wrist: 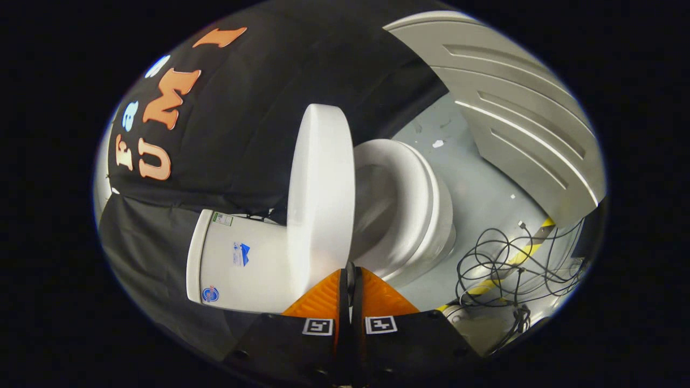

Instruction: Open the toilet lid.

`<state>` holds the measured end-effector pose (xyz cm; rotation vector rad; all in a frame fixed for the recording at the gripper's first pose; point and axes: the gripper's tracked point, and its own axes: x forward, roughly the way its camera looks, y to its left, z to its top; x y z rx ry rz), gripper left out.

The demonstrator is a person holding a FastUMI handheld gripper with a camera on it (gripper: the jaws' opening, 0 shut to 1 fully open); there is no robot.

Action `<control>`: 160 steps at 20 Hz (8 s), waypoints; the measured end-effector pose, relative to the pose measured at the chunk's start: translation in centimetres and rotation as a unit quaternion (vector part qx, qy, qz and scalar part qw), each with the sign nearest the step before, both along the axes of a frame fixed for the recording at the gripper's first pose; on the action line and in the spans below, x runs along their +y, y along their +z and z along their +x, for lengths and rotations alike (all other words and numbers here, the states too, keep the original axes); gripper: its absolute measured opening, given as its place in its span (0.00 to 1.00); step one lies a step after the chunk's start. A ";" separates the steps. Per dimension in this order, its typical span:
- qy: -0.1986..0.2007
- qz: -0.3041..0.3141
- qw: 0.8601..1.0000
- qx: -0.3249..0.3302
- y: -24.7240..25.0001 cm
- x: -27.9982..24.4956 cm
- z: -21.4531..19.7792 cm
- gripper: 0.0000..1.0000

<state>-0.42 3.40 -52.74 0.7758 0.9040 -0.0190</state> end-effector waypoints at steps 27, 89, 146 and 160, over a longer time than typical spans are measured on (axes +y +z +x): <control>0.024 -0.190 0.980 -0.059 9.9 9.2 1.4 0.08; 0.226 -0.420 0.861 -0.175 14.2 39.6 2.1 0.08; 0.033 -0.405 0.845 -0.346 39.6 9.8 1.5 1.00; 0.033 -0.410 0.839 -0.357 41.0 9.2 1.4 1.00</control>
